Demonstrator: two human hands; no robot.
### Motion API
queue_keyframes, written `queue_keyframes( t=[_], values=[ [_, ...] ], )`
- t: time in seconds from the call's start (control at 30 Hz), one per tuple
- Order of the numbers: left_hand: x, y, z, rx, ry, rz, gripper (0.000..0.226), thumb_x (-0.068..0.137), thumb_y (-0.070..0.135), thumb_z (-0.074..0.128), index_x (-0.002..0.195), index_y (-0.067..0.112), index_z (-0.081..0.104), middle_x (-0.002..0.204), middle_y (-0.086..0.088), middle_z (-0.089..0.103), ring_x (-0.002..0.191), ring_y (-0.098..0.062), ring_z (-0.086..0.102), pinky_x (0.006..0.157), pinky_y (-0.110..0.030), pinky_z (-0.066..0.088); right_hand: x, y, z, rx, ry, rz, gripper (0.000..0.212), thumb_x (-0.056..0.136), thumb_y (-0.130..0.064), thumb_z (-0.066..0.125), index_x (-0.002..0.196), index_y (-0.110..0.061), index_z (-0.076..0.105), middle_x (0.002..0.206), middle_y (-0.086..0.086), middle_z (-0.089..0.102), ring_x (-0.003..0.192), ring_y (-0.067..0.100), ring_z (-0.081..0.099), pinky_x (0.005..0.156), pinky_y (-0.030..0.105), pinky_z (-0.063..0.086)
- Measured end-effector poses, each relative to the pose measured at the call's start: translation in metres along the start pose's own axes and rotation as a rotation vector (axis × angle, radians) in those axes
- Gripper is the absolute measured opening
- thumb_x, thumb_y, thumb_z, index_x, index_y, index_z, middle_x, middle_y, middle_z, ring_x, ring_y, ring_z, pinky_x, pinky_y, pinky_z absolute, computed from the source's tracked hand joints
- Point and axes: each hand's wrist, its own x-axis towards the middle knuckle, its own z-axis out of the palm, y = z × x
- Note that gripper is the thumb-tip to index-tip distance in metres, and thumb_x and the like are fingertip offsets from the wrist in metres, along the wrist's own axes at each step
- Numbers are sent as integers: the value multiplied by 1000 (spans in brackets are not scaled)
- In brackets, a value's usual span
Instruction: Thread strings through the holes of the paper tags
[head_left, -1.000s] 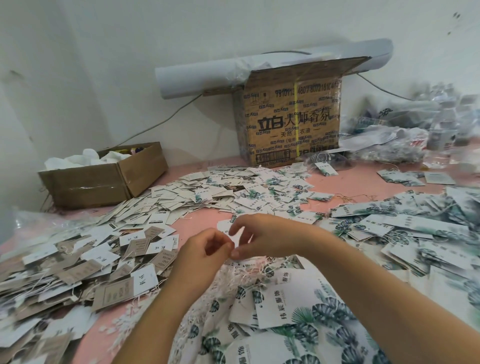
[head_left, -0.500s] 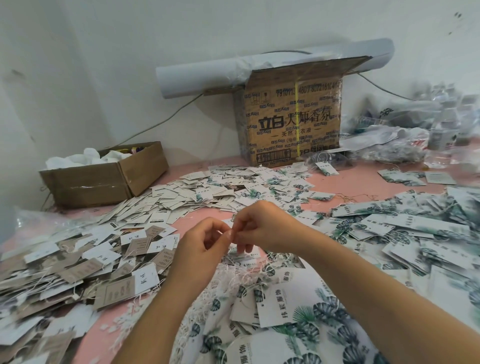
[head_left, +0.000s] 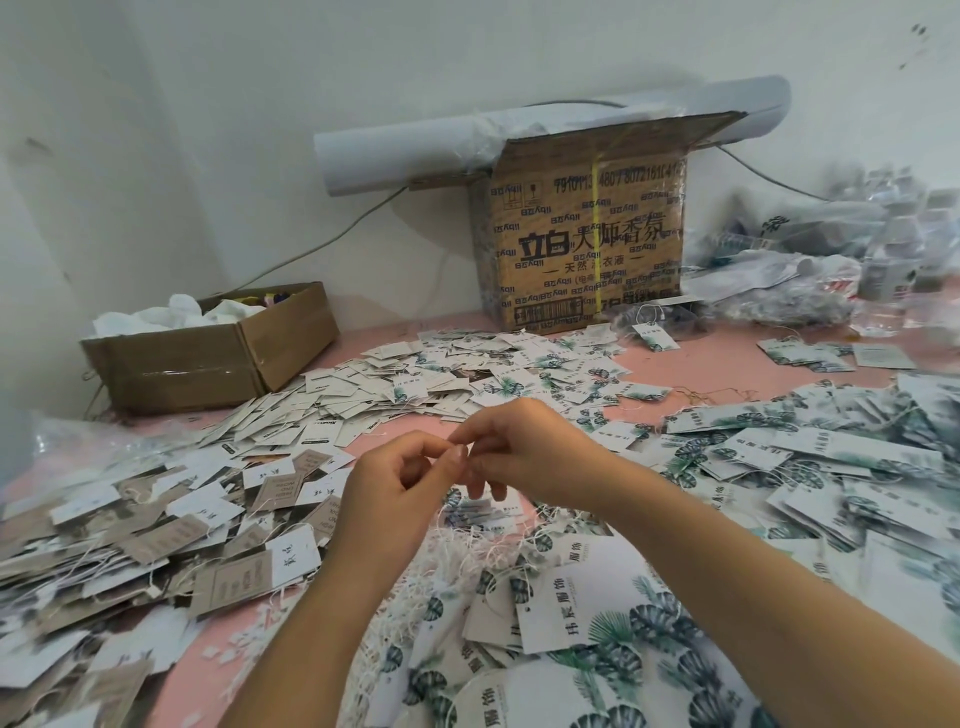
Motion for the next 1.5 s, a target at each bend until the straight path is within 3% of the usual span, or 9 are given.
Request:
queue_keyframes(
  t=[0.1, 0.23, 0.43, 0.57, 0.8, 1.03, 1.17, 1.3, 1.5],
  values=[
    [0, -4, -3, 20, -5, -7, 13, 83, 32, 64, 73, 26, 71, 67, -19, 63, 57, -23, 49, 56, -30, 38, -2, -1, -9, -41, -4, -5, 12, 85, -9, 65, 77, -18, 66, 57, -10, 63, 43, 0, 52, 48, 13, 45],
    [0, -8, -5, 42, -43, -35, 25, 71, 46, 61, 71, 22, 69, 51, 5, 57, 48, -3, 44, 50, -14, 36, -4, 0, -26, -33, 121, 35, 17, 84, -13, 65, 69, -20, 64, 57, -9, 64, 44, 2, 53, 53, 26, 51],
    [2, -17, -6, 114, -42, -76, 15, 85, 27, 62, 73, 19, 67, 52, 12, 59, 49, 3, 51, 52, -10, 39, -6, 11, -52, 70, 445, 207, 22, 86, -11, 62, 65, -14, 61, 53, -4, 62, 45, 7, 53, 48, 18, 45],
    [2, -19, -6, 183, -60, -105, 18, 88, 25, 62, 71, 20, 65, 60, 7, 64, 55, 4, 53, 61, -22, 40, -6, 17, -56, 59, 511, 255, 25, 88, -11, 60, 63, -14, 60, 53, -1, 62, 45, 9, 52, 46, 18, 43],
    [1, -22, -7, 236, -60, -138, 16, 89, 25, 61, 75, 19, 65, 51, 8, 57, 44, 5, 48, 46, -10, 34, -7, 20, -64, 51, 618, 296, 29, 92, -13, 56, 63, -12, 59, 46, -4, 59, 37, 6, 48, 49, 26, 45],
    [0, -19, -7, 228, -61, -155, 14, 91, 21, 58, 78, 21, 65, 62, 11, 62, 62, 1, 56, 61, -22, 38, -10, 33, -65, -246, 181, 573, 21, 91, -6, 52, 73, -3, 62, 54, 3, 60, 42, 9, 51, 37, 16, 37],
    [-1, -21, -5, 319, -72, -162, 7, 85, 24, 66, 88, 30, 66, 98, 12, 61, 94, -5, 55, 76, -24, 40, -7, 24, -55, -255, 35, 414, 23, 92, -16, 55, 70, -13, 59, 59, -2, 64, 47, 4, 56, 53, 18, 48],
    [-3, -14, -3, 280, -56, -184, 36, 77, 40, 71, 110, 44, 56, 112, 29, 50, 102, 9, 43, 88, -29, 39, -6, -1, -37, -136, -47, 191, 16, 90, -19, 57, 75, -18, 60, 65, -5, 68, 57, 3, 60, 65, 24, 53],
    [-5, -7, 4, -25, -156, -210, 13, 85, 25, 64, 97, 25, 68, 94, 15, 71, 47, 10, 51, 46, -2, 37, -4, -15, -22, -150, 16, 59, 18, 89, -17, 60, 72, -24, 58, 63, -11, 65, 62, 6, 62, 68, 25, 55]
  ],
)
